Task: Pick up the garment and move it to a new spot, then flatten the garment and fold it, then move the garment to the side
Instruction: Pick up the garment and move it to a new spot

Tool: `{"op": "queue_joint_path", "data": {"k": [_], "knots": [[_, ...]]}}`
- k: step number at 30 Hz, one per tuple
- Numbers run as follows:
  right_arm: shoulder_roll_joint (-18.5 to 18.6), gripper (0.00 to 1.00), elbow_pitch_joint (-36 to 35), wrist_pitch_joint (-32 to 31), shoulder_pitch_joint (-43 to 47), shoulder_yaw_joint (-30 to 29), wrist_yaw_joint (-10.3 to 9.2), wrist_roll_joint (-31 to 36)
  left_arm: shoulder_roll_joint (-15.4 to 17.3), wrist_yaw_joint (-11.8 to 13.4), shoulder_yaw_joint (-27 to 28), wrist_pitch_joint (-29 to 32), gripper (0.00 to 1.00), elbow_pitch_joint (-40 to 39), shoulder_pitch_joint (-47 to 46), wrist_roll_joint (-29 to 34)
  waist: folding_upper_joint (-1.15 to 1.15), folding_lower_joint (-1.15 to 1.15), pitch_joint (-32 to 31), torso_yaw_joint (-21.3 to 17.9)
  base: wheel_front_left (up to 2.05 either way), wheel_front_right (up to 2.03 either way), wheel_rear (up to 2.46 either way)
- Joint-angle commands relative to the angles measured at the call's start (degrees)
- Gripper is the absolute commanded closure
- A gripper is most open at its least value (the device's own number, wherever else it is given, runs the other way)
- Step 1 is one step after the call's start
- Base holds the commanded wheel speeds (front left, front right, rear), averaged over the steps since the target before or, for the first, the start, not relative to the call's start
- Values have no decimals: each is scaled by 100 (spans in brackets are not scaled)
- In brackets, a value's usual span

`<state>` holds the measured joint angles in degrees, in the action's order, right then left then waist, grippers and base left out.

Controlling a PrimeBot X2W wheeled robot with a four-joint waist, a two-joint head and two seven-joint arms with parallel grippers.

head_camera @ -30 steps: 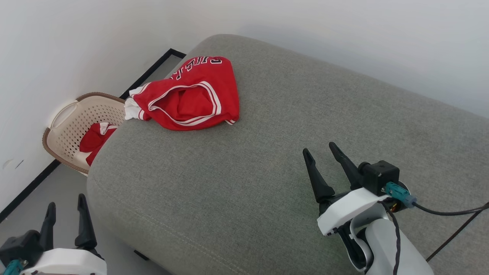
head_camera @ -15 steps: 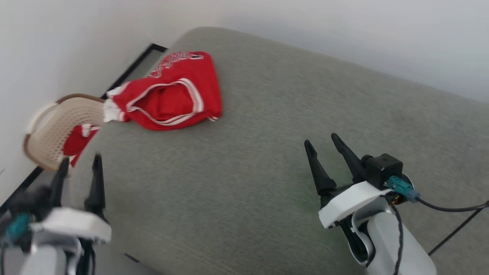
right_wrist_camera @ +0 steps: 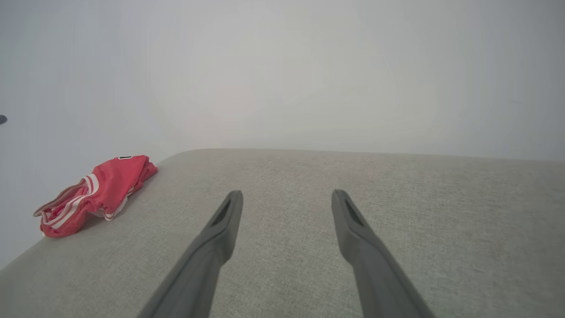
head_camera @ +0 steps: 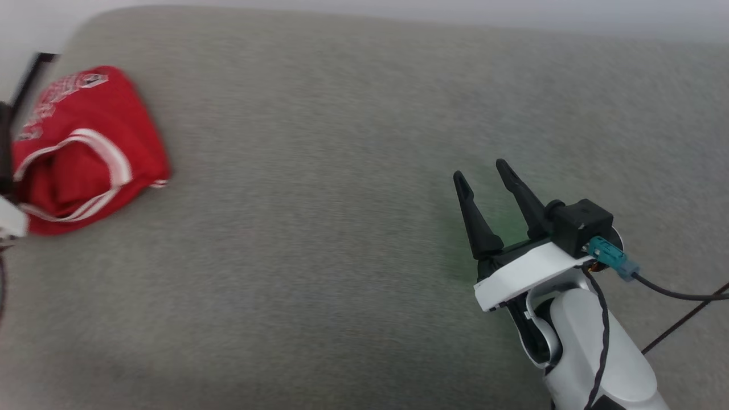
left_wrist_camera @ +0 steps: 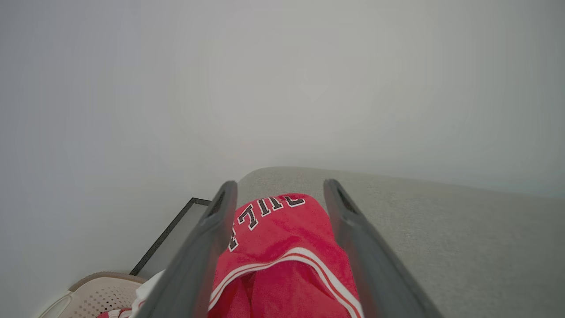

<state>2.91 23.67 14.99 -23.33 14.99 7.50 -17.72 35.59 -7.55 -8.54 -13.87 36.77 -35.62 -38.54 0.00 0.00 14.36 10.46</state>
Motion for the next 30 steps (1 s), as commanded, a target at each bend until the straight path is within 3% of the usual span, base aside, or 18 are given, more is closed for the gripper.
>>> {"op": "queue_joint_path", "data": {"k": [1, 5, 11, 19, 30], "knots": [[1, 0, -76, 29, -82, 84, -2, -69, 273, 12, -240, 272, 0, 329, -276, -386, 0, 0, 417, -599, 0, 0, 0], [4, 0, -197, 29, -119, 203, -2, -136, 816, 13, -845, 1204, 0, 726, -519, -1230, 0, 0, 498, -906, 0, 0, 0], [4, 0, -354, 29, -176, 324, -2, -157, 1375, 13, -1329, 2480, 0, 968, -551, -2469, 0, 0, 635, -1258, 0, 0, 0], [0, 0, -538, 29, -168, 411, -2, -91, 1723, 12, -1801, 3098, 0, 1177, -494, -3047, 0, 0, 895, -1516, 0, 0, 0], [0, 0, -859, 29, -172, 410, -2, 138, 1657, 12, -2311, 3183, 0, 1419, -486, -3615, 0, 0, 1208, -1673, 0, 0, 0]]}}
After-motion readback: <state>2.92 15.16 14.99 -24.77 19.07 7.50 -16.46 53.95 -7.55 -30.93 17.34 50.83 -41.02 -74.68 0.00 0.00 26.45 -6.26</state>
